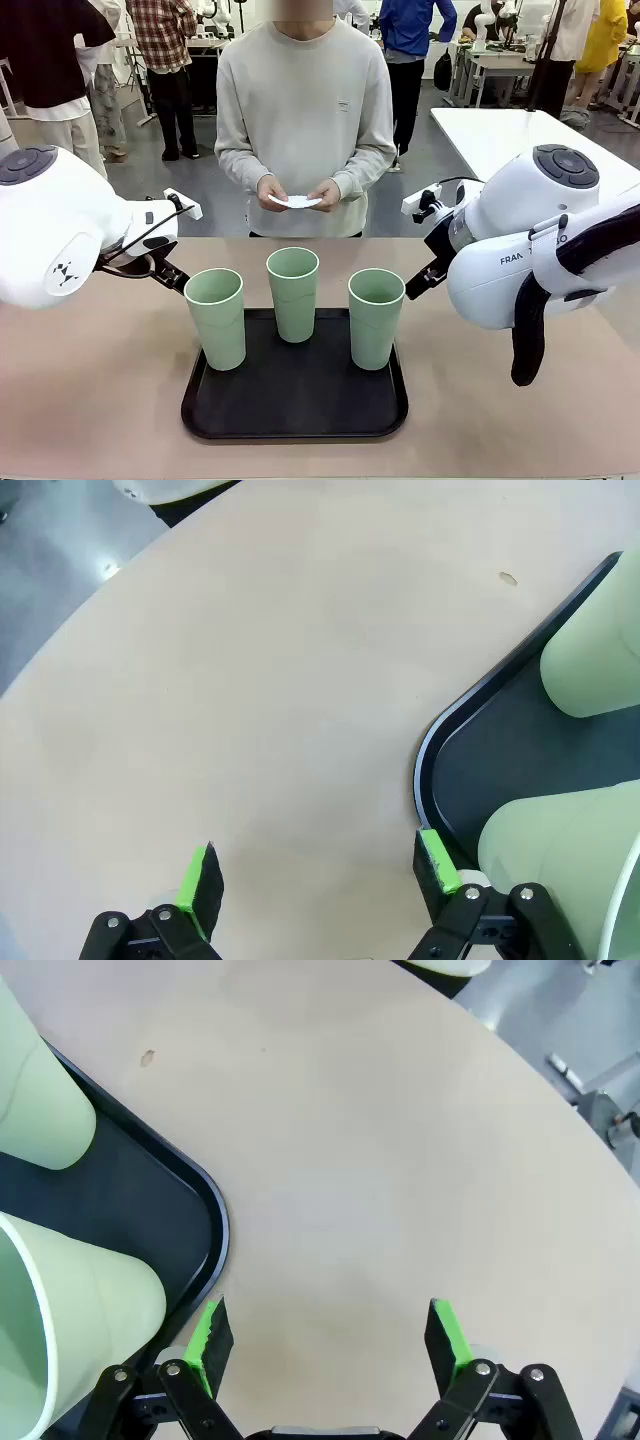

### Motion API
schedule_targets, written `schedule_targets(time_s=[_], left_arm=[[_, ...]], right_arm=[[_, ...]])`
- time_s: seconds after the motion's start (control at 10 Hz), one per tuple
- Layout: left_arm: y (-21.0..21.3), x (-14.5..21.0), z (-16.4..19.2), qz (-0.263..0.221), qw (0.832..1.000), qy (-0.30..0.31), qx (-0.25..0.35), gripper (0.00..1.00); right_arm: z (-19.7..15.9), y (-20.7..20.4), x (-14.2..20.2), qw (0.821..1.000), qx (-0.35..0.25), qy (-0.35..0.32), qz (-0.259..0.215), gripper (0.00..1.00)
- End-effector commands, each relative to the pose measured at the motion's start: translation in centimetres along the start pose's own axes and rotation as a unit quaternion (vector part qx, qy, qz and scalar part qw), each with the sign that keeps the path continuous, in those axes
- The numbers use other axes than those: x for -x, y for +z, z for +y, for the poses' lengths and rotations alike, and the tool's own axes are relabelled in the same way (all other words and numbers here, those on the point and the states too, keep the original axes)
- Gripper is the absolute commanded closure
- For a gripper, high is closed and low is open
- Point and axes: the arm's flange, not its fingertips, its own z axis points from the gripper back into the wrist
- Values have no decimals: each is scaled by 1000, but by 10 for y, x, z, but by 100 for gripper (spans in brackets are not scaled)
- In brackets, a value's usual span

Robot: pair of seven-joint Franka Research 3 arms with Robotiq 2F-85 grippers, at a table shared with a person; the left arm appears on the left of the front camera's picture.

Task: Place coasters on the table and set cups on them.
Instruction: Pick up one Reusable plastic cup and place it on a coaster set by the human.

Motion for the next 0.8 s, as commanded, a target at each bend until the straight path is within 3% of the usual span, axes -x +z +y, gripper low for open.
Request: schedule_targets(time_s=[0.0,0.7], left_arm=[[2,2,-1,-1,1000,-1,0,0],[2,2,-1,-1,1000,-1,0,0]], right_arm=[[0,0,0,1000,0,0,0,0],[0,0,0,1000,0,0,0,0]])
